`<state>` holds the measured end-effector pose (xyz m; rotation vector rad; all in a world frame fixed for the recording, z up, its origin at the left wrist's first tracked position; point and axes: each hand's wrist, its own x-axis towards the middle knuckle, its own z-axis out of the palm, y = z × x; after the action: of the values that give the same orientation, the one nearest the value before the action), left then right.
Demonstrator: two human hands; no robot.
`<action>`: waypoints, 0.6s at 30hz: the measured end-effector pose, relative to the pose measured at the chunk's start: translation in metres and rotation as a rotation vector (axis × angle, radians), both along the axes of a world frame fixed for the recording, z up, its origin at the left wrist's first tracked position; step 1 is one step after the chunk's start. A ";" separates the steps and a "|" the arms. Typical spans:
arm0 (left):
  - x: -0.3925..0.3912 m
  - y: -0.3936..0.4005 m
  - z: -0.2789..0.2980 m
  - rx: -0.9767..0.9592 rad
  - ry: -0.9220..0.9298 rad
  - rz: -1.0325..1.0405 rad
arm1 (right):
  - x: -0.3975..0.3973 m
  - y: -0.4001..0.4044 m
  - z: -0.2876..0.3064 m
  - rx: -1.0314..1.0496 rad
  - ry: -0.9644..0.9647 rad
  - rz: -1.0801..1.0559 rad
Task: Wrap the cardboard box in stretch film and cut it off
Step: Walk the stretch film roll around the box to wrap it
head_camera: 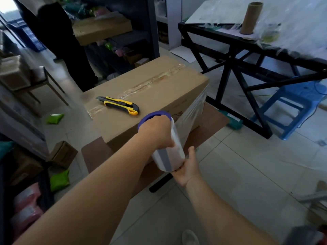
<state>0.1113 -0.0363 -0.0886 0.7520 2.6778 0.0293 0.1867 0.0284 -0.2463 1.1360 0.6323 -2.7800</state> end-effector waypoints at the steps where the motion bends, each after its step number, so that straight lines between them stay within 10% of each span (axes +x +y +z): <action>1: 0.001 -0.004 0.000 0.002 0.003 0.000 | 0.002 -0.004 0.001 0.003 -0.001 -0.004; 18: 0.013 -0.082 0.001 0.007 -0.022 -0.111 | 0.020 -0.090 0.012 0.003 0.000 -0.185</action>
<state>0.1245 -0.1185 -0.0875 0.8964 2.6121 0.0188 0.2063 -0.0614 -0.2342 1.2549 0.5578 -2.9316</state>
